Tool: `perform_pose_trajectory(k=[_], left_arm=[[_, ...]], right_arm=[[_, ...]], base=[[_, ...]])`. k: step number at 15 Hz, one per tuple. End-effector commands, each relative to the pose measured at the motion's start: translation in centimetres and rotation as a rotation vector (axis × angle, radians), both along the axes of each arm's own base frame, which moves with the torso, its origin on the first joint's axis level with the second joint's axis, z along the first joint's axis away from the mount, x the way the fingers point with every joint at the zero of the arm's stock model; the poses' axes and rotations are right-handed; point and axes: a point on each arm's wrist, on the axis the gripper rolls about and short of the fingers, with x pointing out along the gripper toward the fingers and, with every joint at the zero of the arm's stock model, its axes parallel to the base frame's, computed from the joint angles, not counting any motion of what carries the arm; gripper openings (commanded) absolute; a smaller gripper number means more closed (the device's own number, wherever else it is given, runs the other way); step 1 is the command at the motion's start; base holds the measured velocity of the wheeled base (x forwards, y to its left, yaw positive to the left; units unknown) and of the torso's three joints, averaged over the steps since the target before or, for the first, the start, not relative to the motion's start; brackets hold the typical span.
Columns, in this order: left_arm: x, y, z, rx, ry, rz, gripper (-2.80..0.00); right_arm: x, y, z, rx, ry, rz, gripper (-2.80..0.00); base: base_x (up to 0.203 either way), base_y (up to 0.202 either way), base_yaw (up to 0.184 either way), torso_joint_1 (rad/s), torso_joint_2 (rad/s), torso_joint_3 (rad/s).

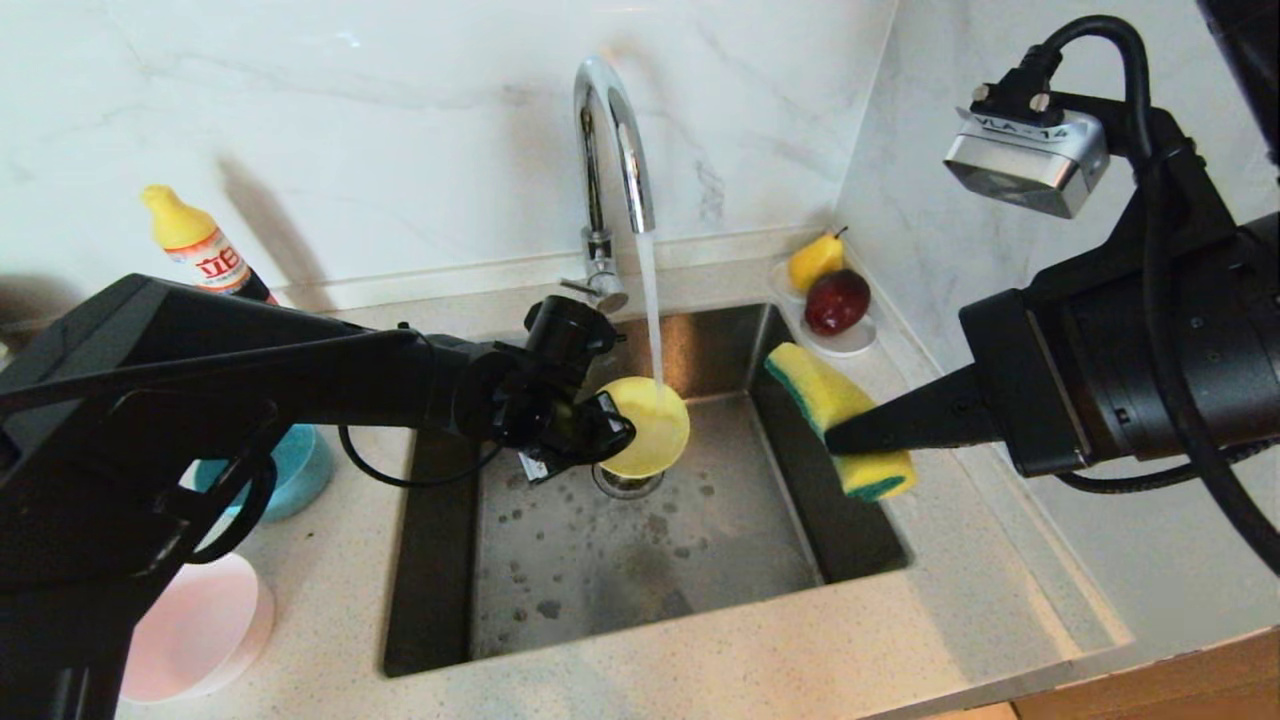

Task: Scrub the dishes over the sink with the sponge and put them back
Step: Rinse the bowl

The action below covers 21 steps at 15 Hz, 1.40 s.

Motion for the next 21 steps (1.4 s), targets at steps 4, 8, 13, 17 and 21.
perform_pose_trajectory(k=[4,8,13,17,21], left_arm=[[-0.2,0.2,0.2,0.004,0.001,0.007,-2.80],[0.2,1.9,0.4,0.131,-0.056,0.140,-2.80],[-1.3,5.1,3.5,0.271,-0.135,0.168,-2.80],[-2.5,5.9,6.2,0.382,-0.332,0.169,-2.80],[-3.6,6.4,9.0,0.483,-0.641,0.128,-2.80]], right_arm=[[0.0,0.0,-0.1,-0.004,0.006,0.000,-2.80],[-0.2,-0.2,-0.2,-0.007,0.011,-0.001,-2.80],[-0.2,-0.2,-0.3,-0.009,0.013,-0.001,-2.80],[-0.2,-0.4,-0.3,-0.007,0.017,-0.006,-2.80],[0.2,-0.9,-0.6,-0.009,0.033,-0.022,-2.80]], base=[[0.000,0.000,0.000,0.000,0.00,0.000],[0.000,0.000,0.000,0.000,0.00,0.000],[0.000,0.000,0.000,0.000,0.00,0.000],[0.000,0.000,0.000,0.000,0.00,0.000],[0.000,0.000,0.000,0.000,0.00,0.000]])
